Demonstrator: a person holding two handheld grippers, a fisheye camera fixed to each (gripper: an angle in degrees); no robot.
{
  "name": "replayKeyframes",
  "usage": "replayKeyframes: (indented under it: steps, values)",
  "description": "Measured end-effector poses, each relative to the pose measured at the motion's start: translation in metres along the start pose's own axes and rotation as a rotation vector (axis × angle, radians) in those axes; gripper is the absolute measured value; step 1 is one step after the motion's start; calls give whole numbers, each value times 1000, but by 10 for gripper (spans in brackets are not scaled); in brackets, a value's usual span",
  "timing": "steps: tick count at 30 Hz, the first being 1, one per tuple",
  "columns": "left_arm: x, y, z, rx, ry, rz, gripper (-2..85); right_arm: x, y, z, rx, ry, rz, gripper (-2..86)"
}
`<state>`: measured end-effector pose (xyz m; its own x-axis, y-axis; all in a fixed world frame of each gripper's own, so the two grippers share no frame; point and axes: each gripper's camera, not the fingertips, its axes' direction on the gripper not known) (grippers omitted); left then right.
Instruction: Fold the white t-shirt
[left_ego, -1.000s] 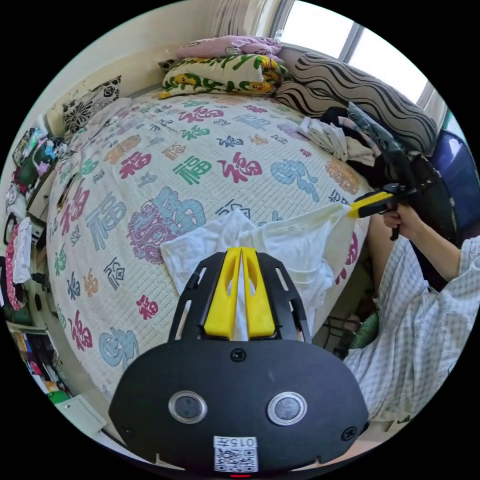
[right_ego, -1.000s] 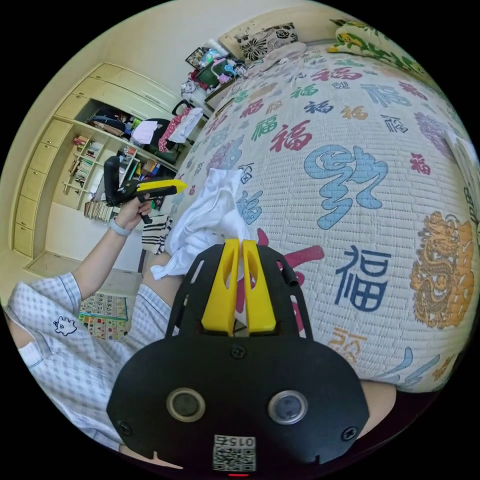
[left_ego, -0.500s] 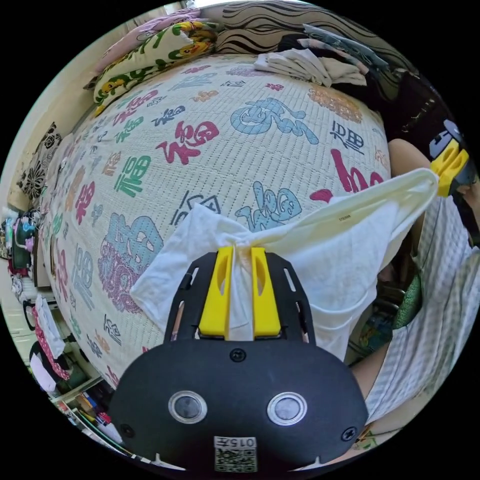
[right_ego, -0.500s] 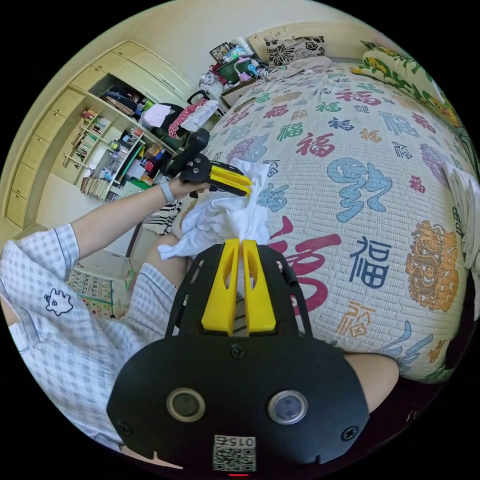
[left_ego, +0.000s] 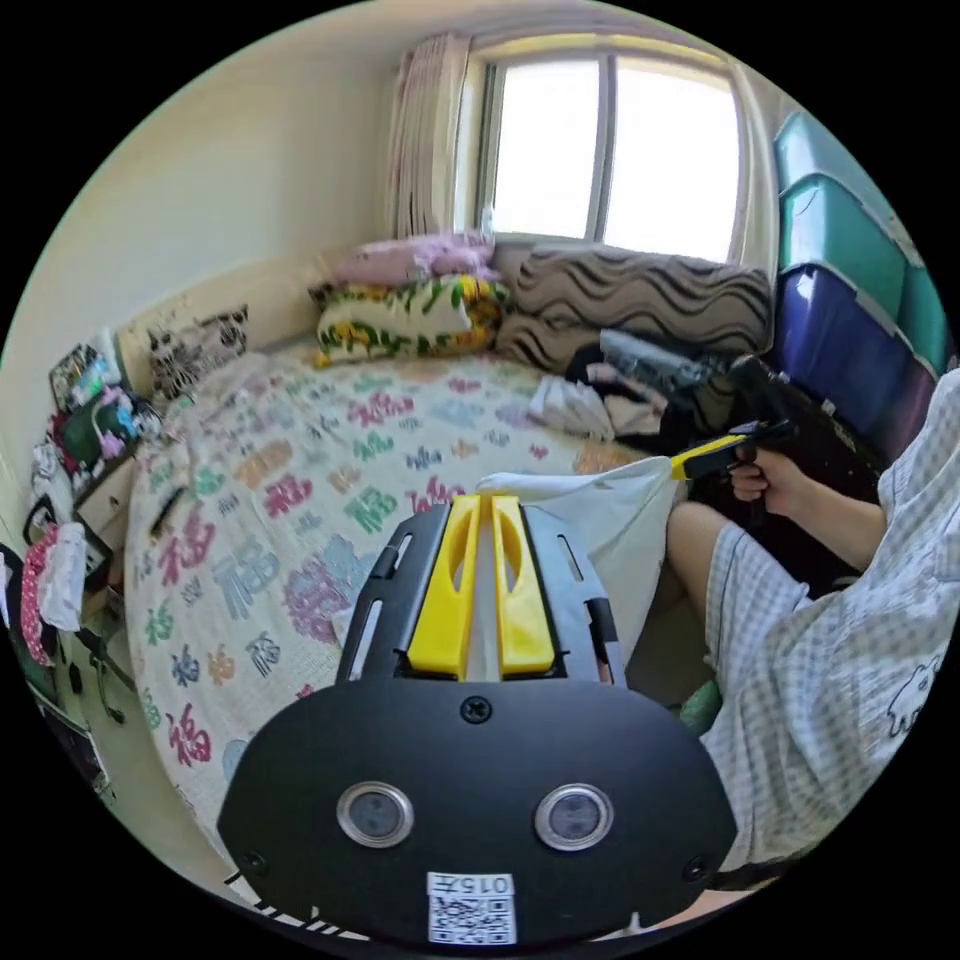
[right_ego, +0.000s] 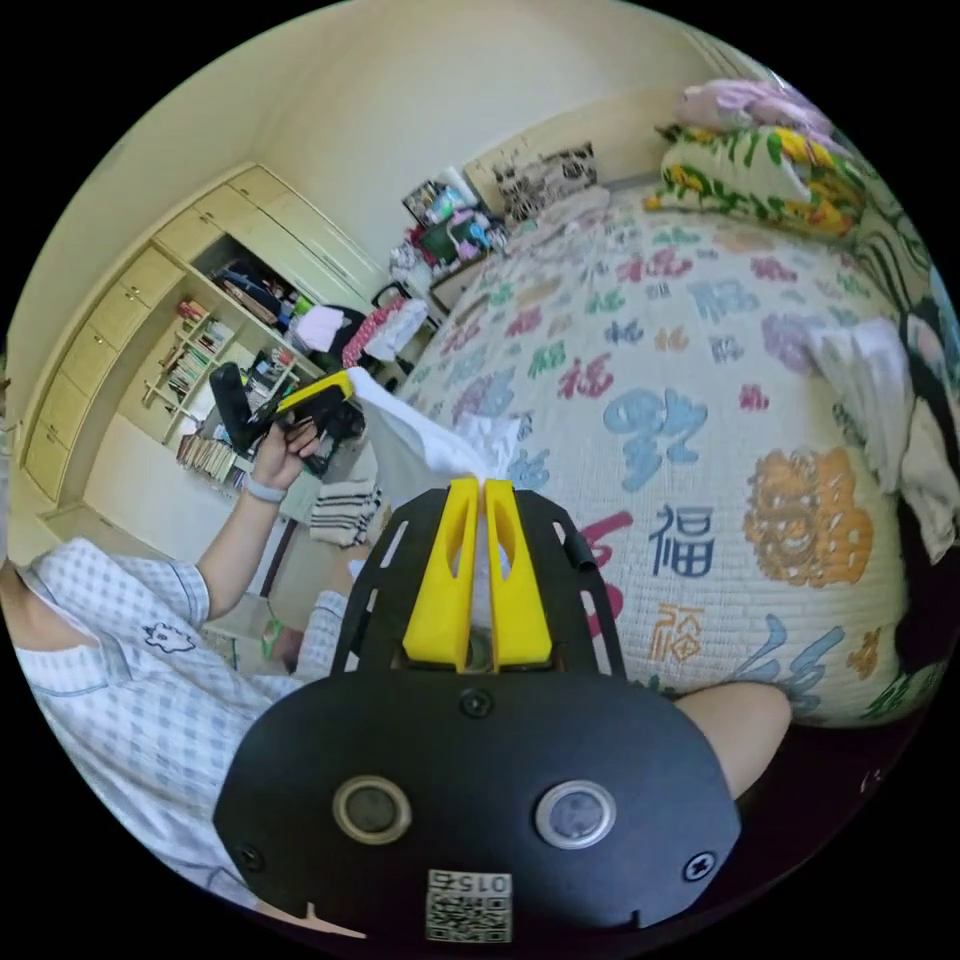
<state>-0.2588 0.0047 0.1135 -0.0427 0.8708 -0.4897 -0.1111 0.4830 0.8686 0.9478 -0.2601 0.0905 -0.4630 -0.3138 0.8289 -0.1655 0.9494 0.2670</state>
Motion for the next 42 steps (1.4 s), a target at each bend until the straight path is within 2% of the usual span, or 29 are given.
replayKeyframes:
  steps: [6,9,15,23,28,31,35,39,42]
  values:
    - [76,-48,-156,339,-107,69,7,-123,-21,-123,210,114,-333,0]
    - [113,-62,-216,448,-154,115,7,-177,-21,-186,320,138,-456,0]
    - [181,-86,-300,566,-256,220,7,-269,-5,-279,469,258,-648,0]
    - [210,-136,-331,633,-334,312,7,-325,-7,-341,618,399,-787,-1]
    - [160,-183,-289,574,-365,271,7,-309,-63,-317,570,472,-775,-1]
    - [98,-215,-235,488,-340,194,7,-266,-128,-276,458,459,-698,-1]
    - [-20,-263,-108,243,-338,48,7,-168,-245,-177,221,438,-529,2]
    - [-149,-299,53,-24,-457,-122,9,-46,-361,-31,-79,420,-282,14]
    - [-219,-287,151,-242,-499,-269,12,24,-380,53,-178,321,-109,32]
